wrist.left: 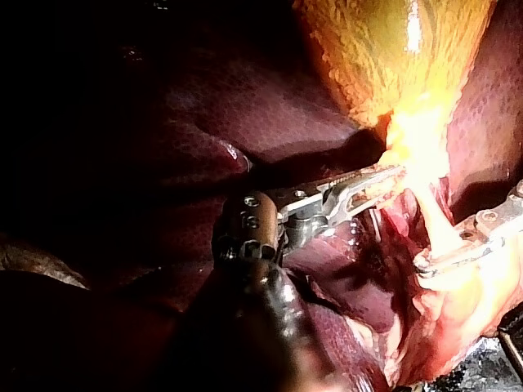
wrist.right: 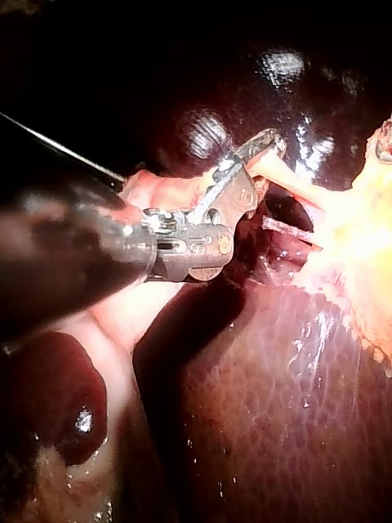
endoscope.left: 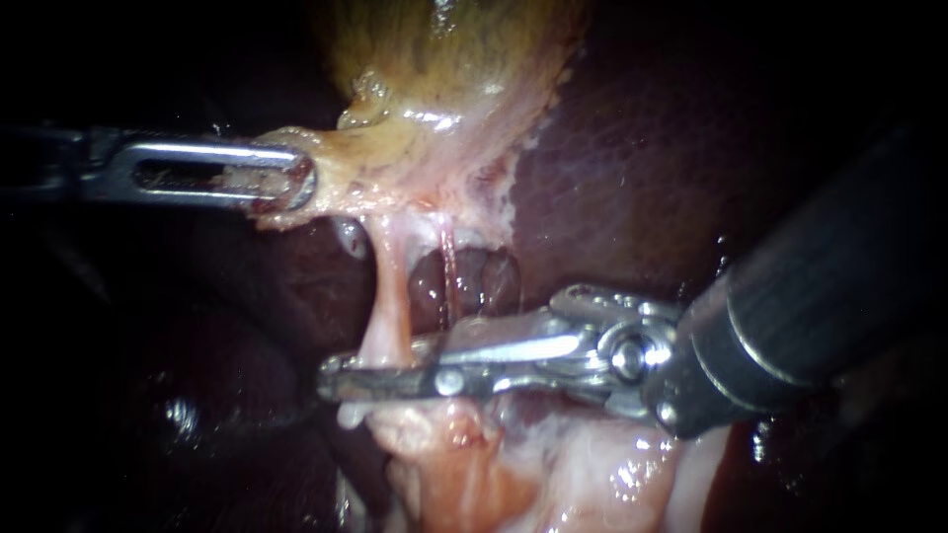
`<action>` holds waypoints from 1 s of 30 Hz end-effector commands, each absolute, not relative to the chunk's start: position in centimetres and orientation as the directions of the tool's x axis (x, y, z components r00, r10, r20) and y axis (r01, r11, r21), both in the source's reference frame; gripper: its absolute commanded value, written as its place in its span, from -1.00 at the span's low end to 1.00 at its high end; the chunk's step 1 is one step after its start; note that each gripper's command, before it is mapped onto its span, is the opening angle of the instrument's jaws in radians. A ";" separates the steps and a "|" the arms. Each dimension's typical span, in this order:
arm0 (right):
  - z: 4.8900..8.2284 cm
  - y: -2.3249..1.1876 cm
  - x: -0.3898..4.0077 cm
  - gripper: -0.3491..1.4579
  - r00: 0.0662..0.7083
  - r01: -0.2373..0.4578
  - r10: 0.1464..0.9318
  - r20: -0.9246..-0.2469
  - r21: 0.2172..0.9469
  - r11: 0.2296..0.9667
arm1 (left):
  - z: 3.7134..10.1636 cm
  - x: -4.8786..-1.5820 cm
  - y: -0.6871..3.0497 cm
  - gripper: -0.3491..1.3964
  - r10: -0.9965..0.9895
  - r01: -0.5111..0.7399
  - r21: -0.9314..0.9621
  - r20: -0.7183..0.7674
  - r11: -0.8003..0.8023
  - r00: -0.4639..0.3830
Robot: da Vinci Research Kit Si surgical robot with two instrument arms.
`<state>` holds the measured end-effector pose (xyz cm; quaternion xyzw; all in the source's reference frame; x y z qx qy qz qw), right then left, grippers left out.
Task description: Going back second clip left tube
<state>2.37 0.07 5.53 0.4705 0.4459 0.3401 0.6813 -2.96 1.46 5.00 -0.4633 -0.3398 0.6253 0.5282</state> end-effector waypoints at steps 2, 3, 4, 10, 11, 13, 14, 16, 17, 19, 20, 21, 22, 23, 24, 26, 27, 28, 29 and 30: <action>5.55 0.07 2.39 -0.78 0.373 -0.041 0.878 -0.301 0.940 0.340 | 5.00 -2.96 1.46 -1.00 0.975 -0.345 -0.914 -0.220 -0.211 -0.013; 5.55 0.07 2.40 -0.67 0.372 -0.035 0.874 -0.313 0.936 0.350 | 5.00 -2.96 1.46 -1.00 0.975 -0.345 -0.914 -0.220 -0.211 -0.013; 5.57 0.07 2.42 -0.46 0.373 -0.021 0.859 -0.352 0.922 0.387 | 5.00 -2.96 1.46 -1.00 0.975 -0.345 -0.914 -0.220 -0.211 -0.013; 5.74 0.12 2.51 -0.11 0.330 -0.007 0.809 -0.487 0.855 0.518 | 5.01 -2.95 1.46 -1.00 0.975 -0.345 -0.915 -0.220 -0.211 -0.014; 5.77 0.14 2.51 -0.09 0.320 -0.011 0.802 -0.504 0.845 0.535 | 5.01 -2.95 1.47 -1.00 0.975 -0.345 -0.915 -0.220 -0.211 -0.014; 5.83 0.18 2.51 -0.09 0.304 -0.031 0.791 -0.531 0.825 0.565 | 5.01 -2.95 1.46 -1.00 0.975 -0.345 -0.915 -0.220 -0.211 -0.014; 5.86 0.19 2.50 -0.08 0.301 -0.033 0.779 -0.549 0.811 0.584 | 5.01 -2.95 1.46 -1.00 0.975 -0.345 -0.915 -0.220 -0.211 -0.014; 5.92 0.23 2.47 -0.07 0.296 -0.041 0.758 -0.581 0.785 0.618 | 5.01 -2.95 1.47 -1.00 0.975 -0.345 -0.915 -0.220 -0.212 -0.014; 5.94 0.25 2.45 -0.07 0.293 -0.045 0.749 -0.595 0.774 0.632 | 5.01 -2.95 1.46 -1.00 0.975 -0.345 -0.915 -0.220 -0.212 -0.014; 5.98 0.27 2.40 -0.07 0.293 -0.045 0.742 -0.603 0.767 0.641 | 5.01 -2.95 1.46 -1.00 0.975 -0.345 -0.915 -0.220 -0.212 -0.014; 5.99 0.28 2.36 -0.07 0.292 -0.047 0.735 -0.612 0.758 0.650 | 5.01 -2.95 1.46 -1.00 0.975 -0.345 -0.915 -0.220 -0.212 -0.014; 6.00 0.28 2.34 -0.07 0.292 -0.046 0.731 -0.616 0.755 0.655 | 5.01 -2.95 1.46 -1.00 0.975 -0.345 -0.915 -0.220 -0.212 -0.014; 6.00 0.28 2.31 -0.06 0.293 -0.043 0.727 -0.621 0.751 0.659 | 5.01 -2.94 1.46 -1.00 0.975 -0.344 -0.915 -0.220 -0.212 -0.014; 6.01 0.28 2.27 -0.06 0.294 -0.036 0.715 -0.634 0.740 0.672 | 5.01 -2.94 1.46 -1.00 0.975 -0.344 -0.915 -0.220 -0.212 -0.014; 6.01 0.28 2.23 -0.06 0.295 -0.034 0.707 -0.643 0.732 0.680 | 5.01 -2.94 1.46 -1.00 0.975 -0.344 -0.915 -0.220 -0.212 -0.014; 6.00 0.27 2.14 -0.06 0.298 -0.018 0.685 -0.665 0.714 0.700 | 5.01 -2.93 1.46 -1.00 0.975 -0.344 -0.915 -0.220 -0.212 -0.015; 5.99 0.27 2.09 -0.06 0.299 -0.013 0.677 -0.673 0.707 0.708 | 5.01 -2.92 1.46 -1.00 0.975 -0.344 -0.915 -0.220 -0.212 -0.015; 5.96 0.28 2.01 -0.06 0.300 -0.002 0.661 -0.688 0.692 0.722 | 5.01 -2.92 1.46 -1.00 0.975 -0.344 -0.915 -0.220 -0.212 -0.015; 5.92 0.29 1.93 -0.06 0.300 0.006 0.648 -0.700 0.681 0.732 | 5.01 -2.91 1.46 -1.00 0.975 -0.343 -0.915 -0.220 -0.212 -0.015; 5.89 0.30 1.84 -0.06 0.300 0.015 0.636 -0.711 0.671 0.742 | 5.01 -2.90 1.46 -1.00 0.975 -0.343 -0.915 -0.220 -0.212 -0.016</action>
